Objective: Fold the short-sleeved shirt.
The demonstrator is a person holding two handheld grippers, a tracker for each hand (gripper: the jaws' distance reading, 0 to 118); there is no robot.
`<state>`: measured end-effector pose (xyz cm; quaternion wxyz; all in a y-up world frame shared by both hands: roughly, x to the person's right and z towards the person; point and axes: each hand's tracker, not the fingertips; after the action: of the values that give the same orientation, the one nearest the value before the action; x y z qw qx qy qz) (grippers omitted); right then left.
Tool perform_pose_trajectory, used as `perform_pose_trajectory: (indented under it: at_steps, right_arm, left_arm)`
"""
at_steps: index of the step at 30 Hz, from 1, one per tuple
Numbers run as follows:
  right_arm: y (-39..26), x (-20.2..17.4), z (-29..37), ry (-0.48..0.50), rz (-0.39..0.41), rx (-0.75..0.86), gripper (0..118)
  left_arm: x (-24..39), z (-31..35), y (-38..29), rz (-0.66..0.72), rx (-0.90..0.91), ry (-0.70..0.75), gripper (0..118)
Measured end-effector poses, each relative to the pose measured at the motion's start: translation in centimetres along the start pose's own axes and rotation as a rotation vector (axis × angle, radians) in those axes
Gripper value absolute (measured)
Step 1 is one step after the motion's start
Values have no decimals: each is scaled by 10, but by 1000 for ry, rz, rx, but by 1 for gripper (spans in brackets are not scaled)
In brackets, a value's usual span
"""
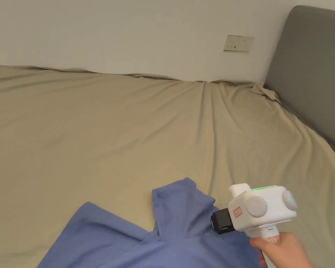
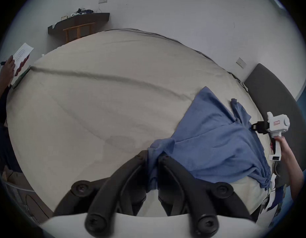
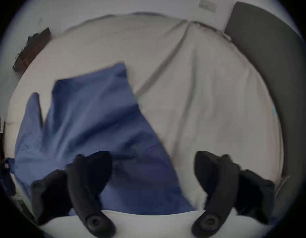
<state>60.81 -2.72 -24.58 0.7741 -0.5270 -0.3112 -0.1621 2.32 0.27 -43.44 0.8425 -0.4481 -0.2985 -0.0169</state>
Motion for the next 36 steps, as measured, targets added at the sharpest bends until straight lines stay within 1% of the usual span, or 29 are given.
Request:
perform_pose_trajectory:
  at_steps: [1, 2, 3, 4, 5, 7, 9, 12, 14, 17, 19, 20, 21, 22, 24, 26, 28, 31, 34, 36]
  right_arm:
    - [1, -3, -11, 28, -1, -38, 89]
    - [0, -4, -14, 63, -19, -64, 85]
    - [-3, 1, 0, 30, -58, 14, 65]
    - [-4, 3, 7, 58, -37, 17, 37]
    - [-6, 2, 10, 56, -16, 30, 7]
    - [-17, -1, 24, -55, 38, 100, 6]
    - [-26, 2, 31, -5, 17, 122, 6]
    - [-39, 3, 55, -1, -44, 225, 6]
    - [-51, 7, 87, 25, -71, 316, 6]
    - [-68, 12, 147, 7, -71, 467, 6]
    - [-79, 22, 199, 23, -110, 583, 6]
    - [-84, 27, 221, 15, -119, 633, 6]
    - [-87, 31, 247, -15, -104, 679, 6]
    - [-90, 36, 272, -31, -102, 735, 6]
    - [-97, 45, 321, -34, -130, 829, 6]
    - [-104, 56, 366, -30, -162, 942, 6]
    - [-107, 64, 413, -53, -169, 1028, 6]
    - [-109, 74, 473, -91, -176, 1159, 6]
    - [-112, 82, 524, -103, -186, 1270, 6]
    - [-110, 86, 550, -117, -186, 1327, 6]
  left_arm:
    - [0, -2, 1, -2, -7, 5, 9]
    - [1, -4, 1, -7, -9, 9, 9]
    - [1, -5, 2, -10, -14, 12, 9]
    - [2, -5, 2, -12, -15, 13, 9]
    - [2, -5, 3, -11, -11, 14, 9]
    - [5, -4, 6, 0, -4, -7, 9]
    - [13, 1, 8, -7, 17, -17, 9]
    - [29, 11, 19, -41, 70, -28, 9]
    - [41, 20, 32, -63, 111, -62, 9]
    - [64, 41, 57, -112, 190, -120, 9]
    - [84, 62, 80, -160, 259, -166, 9]
    - [92, 73, 91, -186, 298, -183, 9]
    - [102, 86, 104, -229, 350, -191, 9]
    - [111, 99, 117, -238, 382, -189, 9]
    - [122, 127, 141, -231, 467, -247, 9]
    - [136, 158, 163, -254, 541, -285, 9]
    - [155, 197, 186, -298, 642, -265, 9]
    - [178, 257, 216, -339, 771, -281, 9]
    - [195, 310, 237, -377, 884, -271, 9]
    - [200, 335, 250, -417, 942, -228, 9]
